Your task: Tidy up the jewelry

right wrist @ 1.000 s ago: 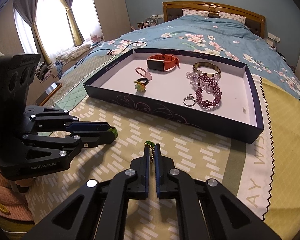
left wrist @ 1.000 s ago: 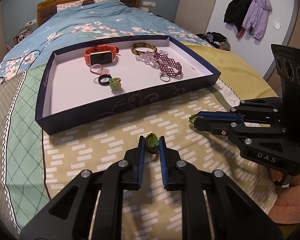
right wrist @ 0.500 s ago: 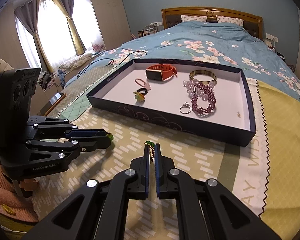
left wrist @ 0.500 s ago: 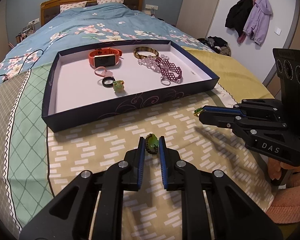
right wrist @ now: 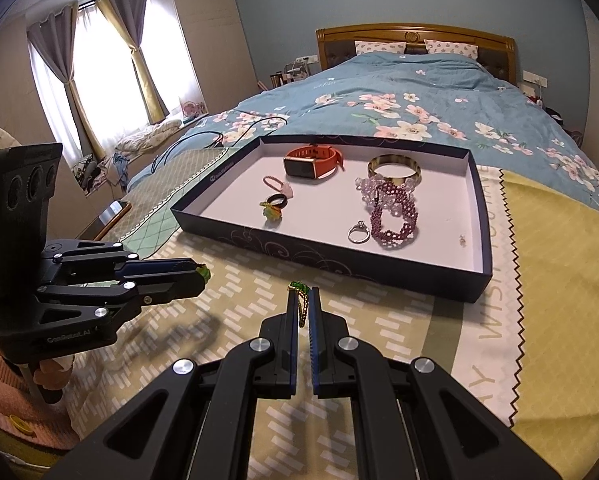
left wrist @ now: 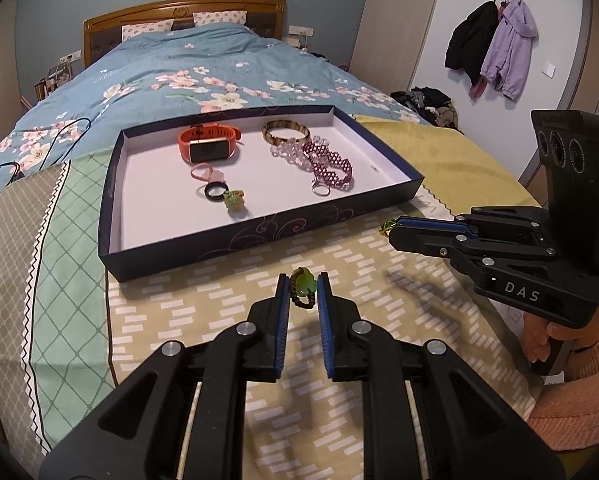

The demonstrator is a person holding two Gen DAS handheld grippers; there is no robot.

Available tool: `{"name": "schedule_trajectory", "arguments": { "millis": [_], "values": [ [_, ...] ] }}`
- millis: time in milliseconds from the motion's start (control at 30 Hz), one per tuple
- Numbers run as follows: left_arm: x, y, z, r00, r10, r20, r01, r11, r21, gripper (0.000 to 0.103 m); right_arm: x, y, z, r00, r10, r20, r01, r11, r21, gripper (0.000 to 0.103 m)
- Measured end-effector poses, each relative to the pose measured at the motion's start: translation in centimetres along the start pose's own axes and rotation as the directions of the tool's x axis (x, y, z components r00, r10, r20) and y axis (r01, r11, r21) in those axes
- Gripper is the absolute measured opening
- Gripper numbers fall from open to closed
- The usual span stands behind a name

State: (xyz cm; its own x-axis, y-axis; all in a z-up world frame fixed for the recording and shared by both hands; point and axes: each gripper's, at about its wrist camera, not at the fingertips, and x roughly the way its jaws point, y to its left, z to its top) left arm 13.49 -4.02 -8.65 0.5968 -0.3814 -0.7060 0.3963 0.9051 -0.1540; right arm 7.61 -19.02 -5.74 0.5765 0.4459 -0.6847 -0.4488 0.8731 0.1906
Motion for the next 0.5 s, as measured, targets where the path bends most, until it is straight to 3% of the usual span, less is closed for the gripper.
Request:
{"name": "schedule_trajectory", "arguments": {
  "millis": [500],
  "values": [
    [-1.8, 0.0, 0.6, 0.998, -0.002, 0.064, 0.002, 1.000, -0.006, 0.014, -0.9, -0.1, 0.7, 0.999, -0.012, 0.043, 0.012, 1.000, 0.004, 0.004]
  ]
}}
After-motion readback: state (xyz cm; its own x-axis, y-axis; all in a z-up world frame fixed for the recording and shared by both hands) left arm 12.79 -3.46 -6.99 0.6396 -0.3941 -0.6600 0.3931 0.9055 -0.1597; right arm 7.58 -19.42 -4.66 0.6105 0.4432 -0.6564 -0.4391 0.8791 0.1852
